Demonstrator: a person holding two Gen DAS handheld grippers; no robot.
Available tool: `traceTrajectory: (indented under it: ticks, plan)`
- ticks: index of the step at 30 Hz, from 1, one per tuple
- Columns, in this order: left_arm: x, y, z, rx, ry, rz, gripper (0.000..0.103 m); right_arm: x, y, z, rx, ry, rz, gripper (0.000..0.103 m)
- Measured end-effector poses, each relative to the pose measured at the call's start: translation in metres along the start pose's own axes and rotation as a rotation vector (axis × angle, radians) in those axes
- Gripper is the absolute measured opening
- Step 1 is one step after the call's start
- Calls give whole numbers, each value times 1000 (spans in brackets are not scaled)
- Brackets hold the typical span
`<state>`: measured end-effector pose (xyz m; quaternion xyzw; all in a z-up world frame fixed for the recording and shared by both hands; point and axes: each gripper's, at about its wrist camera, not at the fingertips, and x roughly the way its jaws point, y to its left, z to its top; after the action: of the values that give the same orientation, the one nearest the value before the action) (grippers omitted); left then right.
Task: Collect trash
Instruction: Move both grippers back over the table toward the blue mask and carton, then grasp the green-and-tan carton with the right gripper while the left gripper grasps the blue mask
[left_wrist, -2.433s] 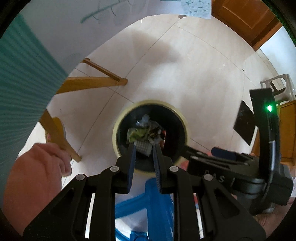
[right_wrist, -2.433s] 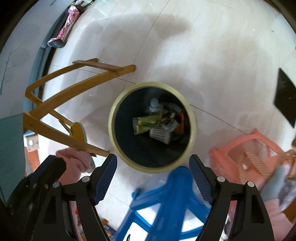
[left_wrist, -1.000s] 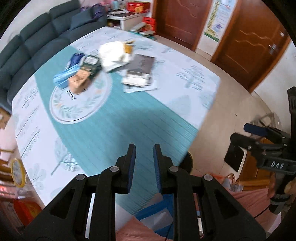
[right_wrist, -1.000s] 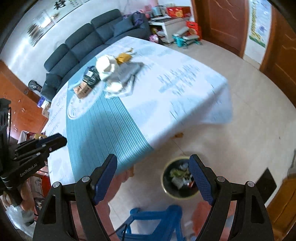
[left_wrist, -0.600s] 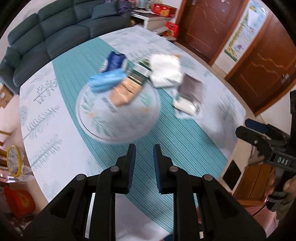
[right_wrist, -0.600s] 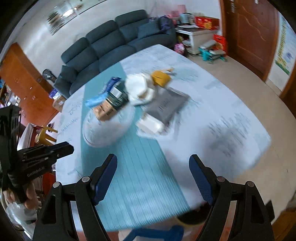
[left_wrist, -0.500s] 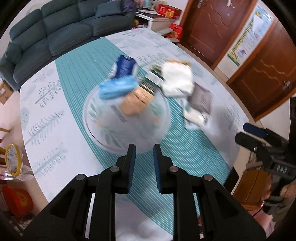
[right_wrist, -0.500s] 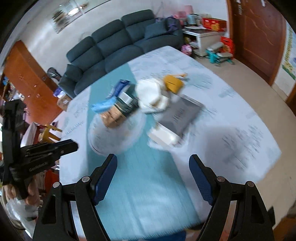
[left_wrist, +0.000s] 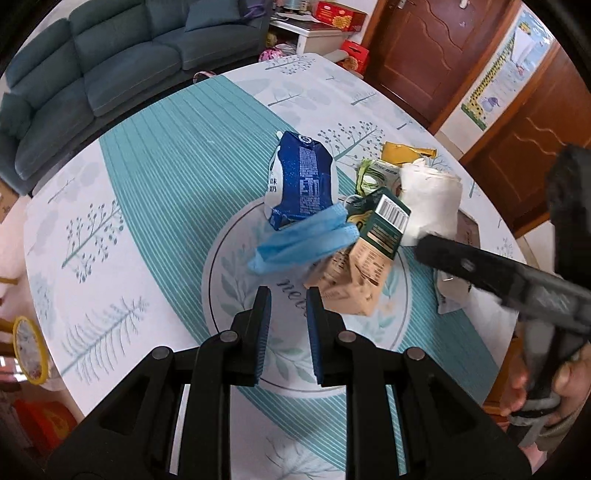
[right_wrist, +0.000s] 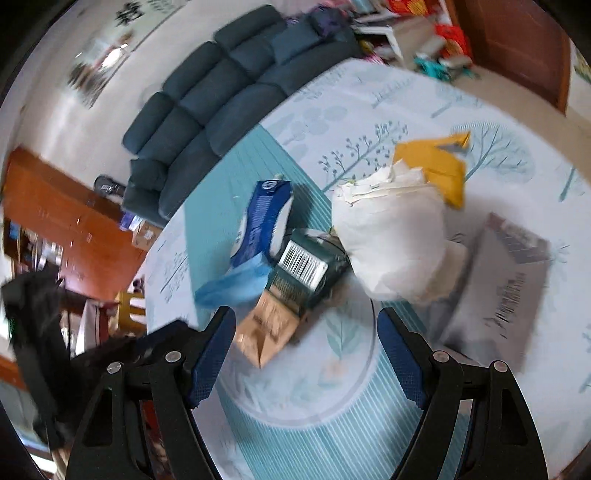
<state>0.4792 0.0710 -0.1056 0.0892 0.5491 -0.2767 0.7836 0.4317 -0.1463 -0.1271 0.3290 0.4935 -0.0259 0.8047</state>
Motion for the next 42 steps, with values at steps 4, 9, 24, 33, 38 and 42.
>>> traceTrajectory:
  ticks: [4, 9, 24, 33, 38, 42]
  plan:
    - [11, -2, 6, 61, 16, -6, 16, 22, -9, 10, 98, 3, 21, 80]
    - [25, -11, 15, 152, 28, 3, 16, 46, -7, 18, 116, 17, -2, 60]
    - [61, -10, 36, 332, 101, -30, 16, 56, 12, 22, -56, 65, -5, 39]
    - [57, 24, 29, 71, 114, -244, 16, 57, 22, -3, -128, 137, 43, 35]
    - [54, 31, 23, -66, 102, -326, 16, 47, 21, -20, -150, 147, 46, 35]
    - [45, 31, 20, -129, 90, -337, 16, 31, 13, -26, -128, 123, 53, 35]
